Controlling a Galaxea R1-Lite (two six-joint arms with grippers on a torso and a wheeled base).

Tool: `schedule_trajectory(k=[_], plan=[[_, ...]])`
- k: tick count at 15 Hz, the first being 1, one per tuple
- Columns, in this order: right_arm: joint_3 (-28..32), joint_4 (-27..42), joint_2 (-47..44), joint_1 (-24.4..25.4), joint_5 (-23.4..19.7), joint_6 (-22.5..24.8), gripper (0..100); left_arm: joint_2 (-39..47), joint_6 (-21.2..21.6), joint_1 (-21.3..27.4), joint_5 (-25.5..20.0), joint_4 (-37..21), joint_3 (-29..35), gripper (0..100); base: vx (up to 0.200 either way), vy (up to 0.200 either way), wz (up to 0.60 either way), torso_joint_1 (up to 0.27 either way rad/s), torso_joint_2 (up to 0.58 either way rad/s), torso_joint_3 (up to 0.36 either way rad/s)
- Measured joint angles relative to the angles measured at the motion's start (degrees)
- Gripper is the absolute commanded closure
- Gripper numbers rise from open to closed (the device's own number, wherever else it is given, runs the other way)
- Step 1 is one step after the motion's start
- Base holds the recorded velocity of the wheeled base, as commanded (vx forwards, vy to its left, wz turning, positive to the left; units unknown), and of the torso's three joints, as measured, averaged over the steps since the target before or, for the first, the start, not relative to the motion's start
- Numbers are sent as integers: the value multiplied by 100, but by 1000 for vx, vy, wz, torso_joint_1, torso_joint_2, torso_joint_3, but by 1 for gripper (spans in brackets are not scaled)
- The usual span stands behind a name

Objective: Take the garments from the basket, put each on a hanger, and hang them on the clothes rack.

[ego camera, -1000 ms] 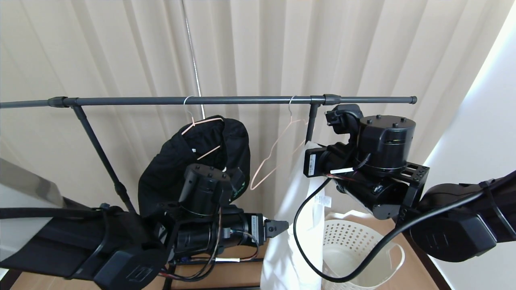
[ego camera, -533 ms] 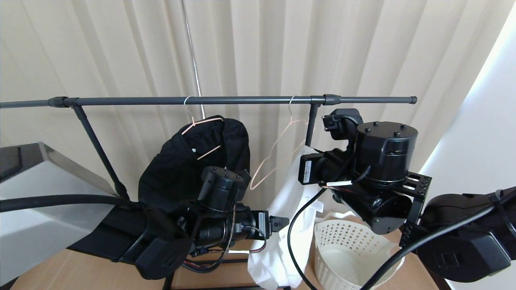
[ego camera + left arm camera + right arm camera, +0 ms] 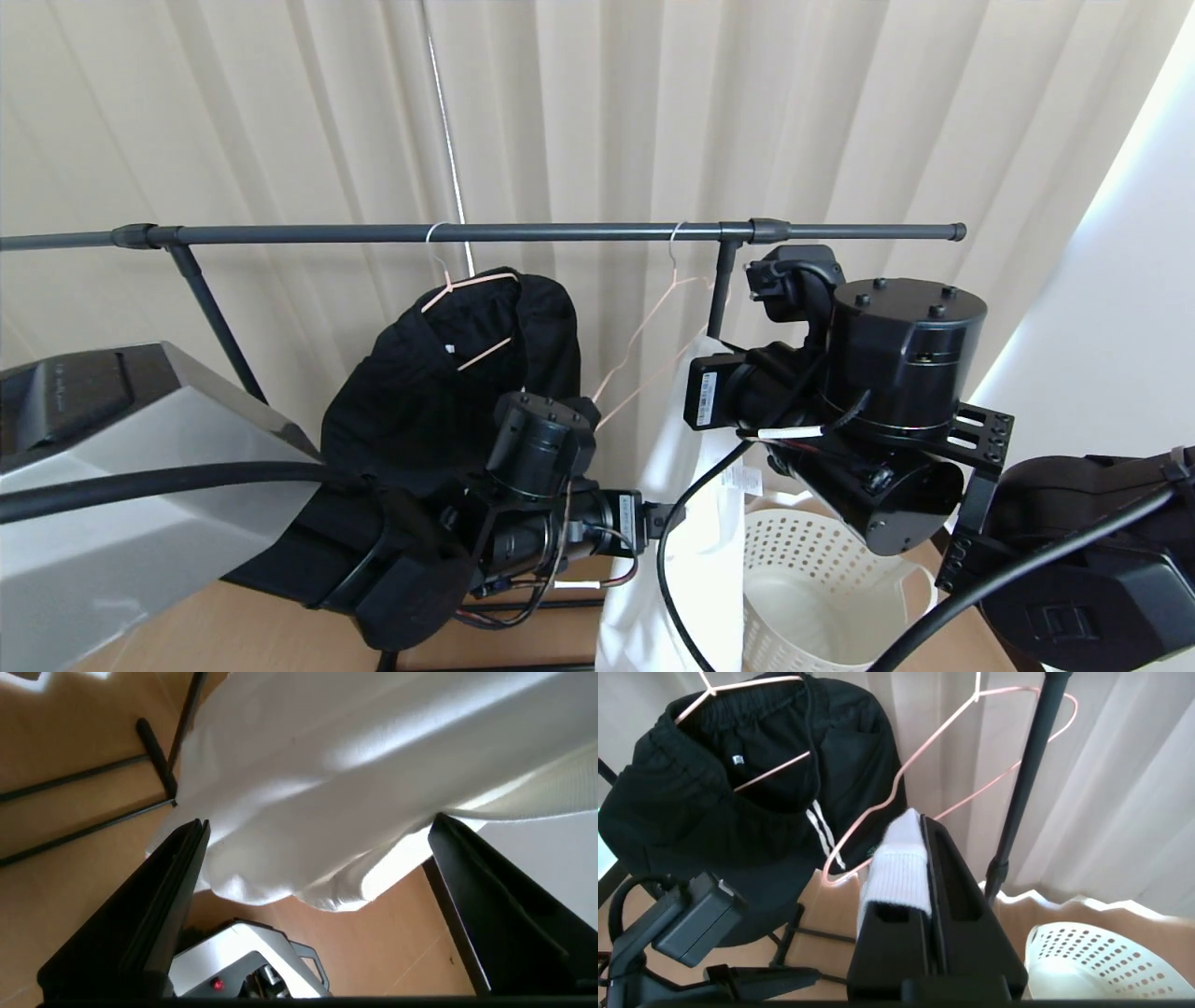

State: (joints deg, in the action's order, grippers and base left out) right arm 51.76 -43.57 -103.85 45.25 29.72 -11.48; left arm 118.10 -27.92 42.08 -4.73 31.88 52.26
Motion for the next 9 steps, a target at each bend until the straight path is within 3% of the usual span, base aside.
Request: schedule_trajectory(k=[5,9], plan=[[5,-6,51,-2,-2,-17,100,72,250,163,202,384,-207,0,0,0,0,0,0,0],[-35,0,165,0,-2,-22,100,450,345,196,629,450,160,0,0,0,0,0,0,0]])
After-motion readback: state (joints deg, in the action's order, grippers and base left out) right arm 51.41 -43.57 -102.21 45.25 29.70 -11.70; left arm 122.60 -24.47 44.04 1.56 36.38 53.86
